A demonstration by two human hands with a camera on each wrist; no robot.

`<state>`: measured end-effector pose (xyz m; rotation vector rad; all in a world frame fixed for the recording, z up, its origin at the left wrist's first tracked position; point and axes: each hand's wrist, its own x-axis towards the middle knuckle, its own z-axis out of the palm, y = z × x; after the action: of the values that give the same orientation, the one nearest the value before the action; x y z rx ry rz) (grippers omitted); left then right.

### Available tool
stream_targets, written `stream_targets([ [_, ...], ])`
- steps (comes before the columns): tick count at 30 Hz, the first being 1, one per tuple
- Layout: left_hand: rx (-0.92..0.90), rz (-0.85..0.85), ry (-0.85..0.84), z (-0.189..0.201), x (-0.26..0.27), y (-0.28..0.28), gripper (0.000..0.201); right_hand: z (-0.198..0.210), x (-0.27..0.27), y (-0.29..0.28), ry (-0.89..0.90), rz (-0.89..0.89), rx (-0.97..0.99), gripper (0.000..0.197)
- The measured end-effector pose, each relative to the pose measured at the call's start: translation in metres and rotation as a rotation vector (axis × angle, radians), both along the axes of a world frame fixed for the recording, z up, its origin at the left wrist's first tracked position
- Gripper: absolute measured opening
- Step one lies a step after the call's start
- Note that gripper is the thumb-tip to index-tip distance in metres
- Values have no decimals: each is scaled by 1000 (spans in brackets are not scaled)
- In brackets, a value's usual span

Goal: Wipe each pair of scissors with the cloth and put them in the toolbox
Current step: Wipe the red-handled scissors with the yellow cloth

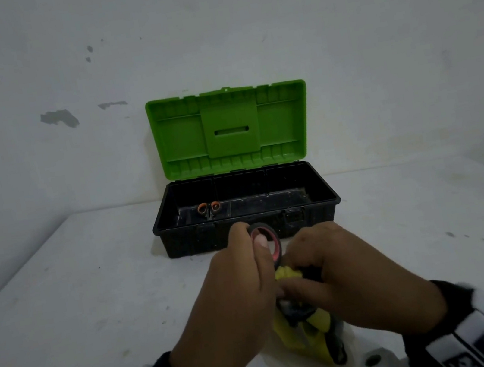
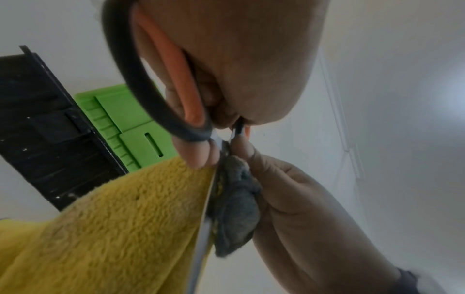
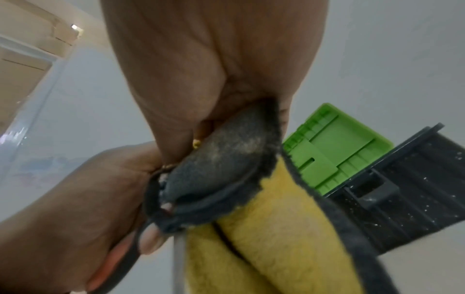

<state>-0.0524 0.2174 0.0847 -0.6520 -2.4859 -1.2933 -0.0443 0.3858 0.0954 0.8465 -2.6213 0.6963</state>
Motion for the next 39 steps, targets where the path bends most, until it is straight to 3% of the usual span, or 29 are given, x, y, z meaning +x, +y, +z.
stream_targets([
  [3,37,-8,-20,1,-2,-6,40,1,1,6,5,14,0,32],
  [8,166,-25,-90,3,-1,-9,37,7,3,18,-15,33,-51,32],
  [13,260,-36,-157,9,-1,-15,48,10,2,41,-107,-85,-187,16],
  [15,331,-6,-163,13,-2,-16,45,10,-1,52,-83,-134,-230,29],
  [18,448,58,-208,19,-6,-23,29,12,-3,61,-32,-257,-382,50],
  [21,541,100,-257,18,-9,-24,26,9,1,51,-52,-309,-565,38],
  [25,654,198,-313,6,-12,-15,26,0,5,20,-155,-209,-779,25],
  [29,641,296,-248,-2,-14,-4,27,-6,10,-13,-222,-79,-707,14],
  [32,670,345,-221,-3,-15,-2,27,-8,14,-29,-200,-52,-599,23],
  [35,684,361,-201,-3,-17,-3,28,-13,11,-34,-194,-107,-623,34],
  [39,665,367,-132,-5,-13,0,28,-21,3,-37,-228,-209,-639,19],
])
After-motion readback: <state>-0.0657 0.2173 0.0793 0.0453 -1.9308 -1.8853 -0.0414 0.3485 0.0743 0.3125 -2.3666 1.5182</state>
